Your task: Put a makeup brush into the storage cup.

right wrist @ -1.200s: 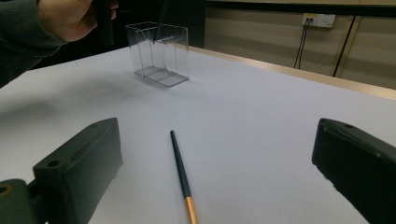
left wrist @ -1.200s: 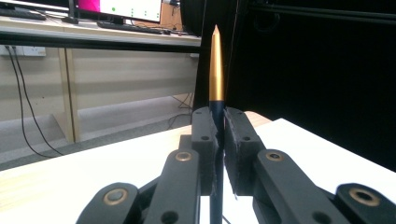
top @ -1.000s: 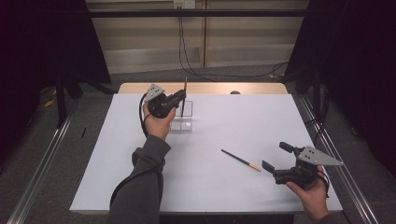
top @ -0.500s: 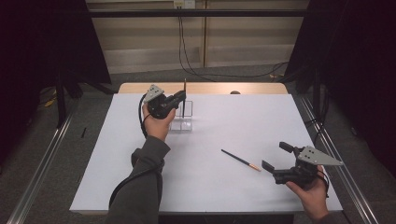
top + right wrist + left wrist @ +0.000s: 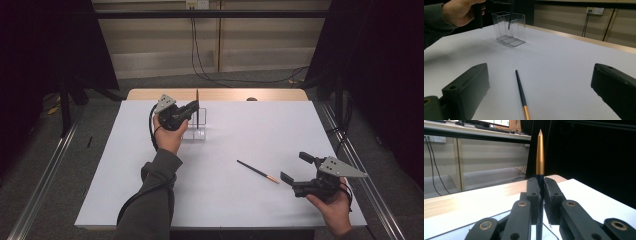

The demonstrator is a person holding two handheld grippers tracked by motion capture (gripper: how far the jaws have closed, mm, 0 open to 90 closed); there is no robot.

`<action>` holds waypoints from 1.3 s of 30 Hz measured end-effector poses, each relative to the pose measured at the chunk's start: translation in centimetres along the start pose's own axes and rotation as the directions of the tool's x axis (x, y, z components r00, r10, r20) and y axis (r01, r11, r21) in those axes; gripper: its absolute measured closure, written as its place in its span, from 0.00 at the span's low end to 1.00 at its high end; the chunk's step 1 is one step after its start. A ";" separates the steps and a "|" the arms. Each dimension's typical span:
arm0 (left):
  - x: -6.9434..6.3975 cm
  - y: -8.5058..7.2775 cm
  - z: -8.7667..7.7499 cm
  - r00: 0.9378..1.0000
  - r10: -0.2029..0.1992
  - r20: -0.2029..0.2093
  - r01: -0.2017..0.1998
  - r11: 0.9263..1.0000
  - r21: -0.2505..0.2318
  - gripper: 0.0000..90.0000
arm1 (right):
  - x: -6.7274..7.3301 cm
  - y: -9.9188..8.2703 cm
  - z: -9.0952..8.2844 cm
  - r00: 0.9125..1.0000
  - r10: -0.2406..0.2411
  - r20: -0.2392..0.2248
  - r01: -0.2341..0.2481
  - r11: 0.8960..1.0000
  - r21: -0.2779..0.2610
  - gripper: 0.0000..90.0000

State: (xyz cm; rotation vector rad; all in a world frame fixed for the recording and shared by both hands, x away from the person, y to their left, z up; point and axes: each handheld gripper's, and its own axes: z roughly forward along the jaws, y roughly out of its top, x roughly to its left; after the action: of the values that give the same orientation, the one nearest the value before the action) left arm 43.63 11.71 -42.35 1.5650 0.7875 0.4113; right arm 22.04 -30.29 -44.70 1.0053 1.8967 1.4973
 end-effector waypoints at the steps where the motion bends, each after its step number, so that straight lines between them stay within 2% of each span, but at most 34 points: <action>1: -0.2 -0.1 0.1 1.000 -0.027 0.002 0.027 1.000 -0.012 0.92 | 0.0 0.0 0.0 1.000 0.001 0.000 -0.001 1.000 0.000 0.01; 10: -0.3 -0.4 0.0 1.000 -0.027 -0.015 0.027 1.000 0.000 0.92 | 0.1 0.0 0.0 1.000 0.001 -0.005 -0.001 1.000 0.000 0.01; 11: -0.3 -0.5 0.0 1.000 -0.024 -0.002 0.024 1.000 0.005 0.92 | 0.1 0.0 0.0 1.000 0.000 -0.005 0.000 1.000 0.000 0.01; 14: -0.3 -0.7 0.0 1.000 -0.026 -0.015 0.026 1.000 0.007 0.92 | 0.1 0.0 0.1 1.000 -0.001 -0.002 0.001 1.000 0.003 0.01; 15: -0.2 -0.8 -0.1 1.000 -0.023 -0.001 0.023 0.999 0.023 0.92 | 0.1 0.0 0.0 1.000 0.000 -0.003 0.000 1.000 0.005 0.01; 18: -0.3 -1.0 0.0 0.999 -0.037 -0.010 0.037 0.999 0.023 0.92 | 0.1 0.0 0.0 1.000 0.000 0.000 0.000 1.000 0.003 0.01; 21: -0.3 -1.2 0.0 0.999 -0.034 -0.002 0.034 0.999 0.033 0.92 | 0.1 0.0 0.0 1.000 -0.001 -0.005 0.001 1.000 0.002 0.01; 23: -0.3 -1.3 0.0 1.000 -0.025 -0.015 0.025 0.999 0.039 0.92 | 0.1 0.0 0.0 1.000 -0.001 -0.005 0.001 1.000 0.002 0.01; 28: -0.4 -1.5 0.1 1.000 -0.030 0.000 0.030 0.999 0.043 0.92 | 0.1 0.1 0.0 1.000 -0.003 -0.001 0.003 1.000 0.000 0.01; 29: -0.4 -1.5 0.1 1.000 -0.015 -0.009 0.016 0.998 0.053 0.92 | 0.1 0.1 0.0 1.000 -0.003 -0.001 0.003 1.000 0.000 0.01; 34: -0.6 -1.7 0.2 0.999 -0.029 -0.014 0.029 0.998 0.050 0.92 | 0.1 0.1 0.0 1.000 -0.004 -0.001 0.004 1.000 0.001 0.01; 37: -0.5 -1.9 0.2 1.000 -0.027 0.002 0.027 0.998 0.054 0.92 | 0.1 0.1 0.0 1.000 -0.005 0.000 0.005 1.000 0.001 0.01; 38: -0.5 -1.9 0.2 1.000 -0.027 -0.014 0.028 0.998 0.057 0.92 | 0.1 0.1 0.0 1.000 -0.005 0.000 0.005 1.000 0.002 0.01; 39: -0.6 -2.0 0.1 0.999 -0.029 -0.014 0.030 0.998 0.060 0.92 | 0.1 0.1 0.0 1.000 -0.004 -0.001 0.004 1.000 0.001 0.01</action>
State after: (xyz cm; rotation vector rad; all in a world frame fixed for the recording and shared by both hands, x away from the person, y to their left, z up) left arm 42.86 11.20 -44.16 1.6060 0.8388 0.3804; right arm 22.01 -30.20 -44.65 1.0007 1.8991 1.4948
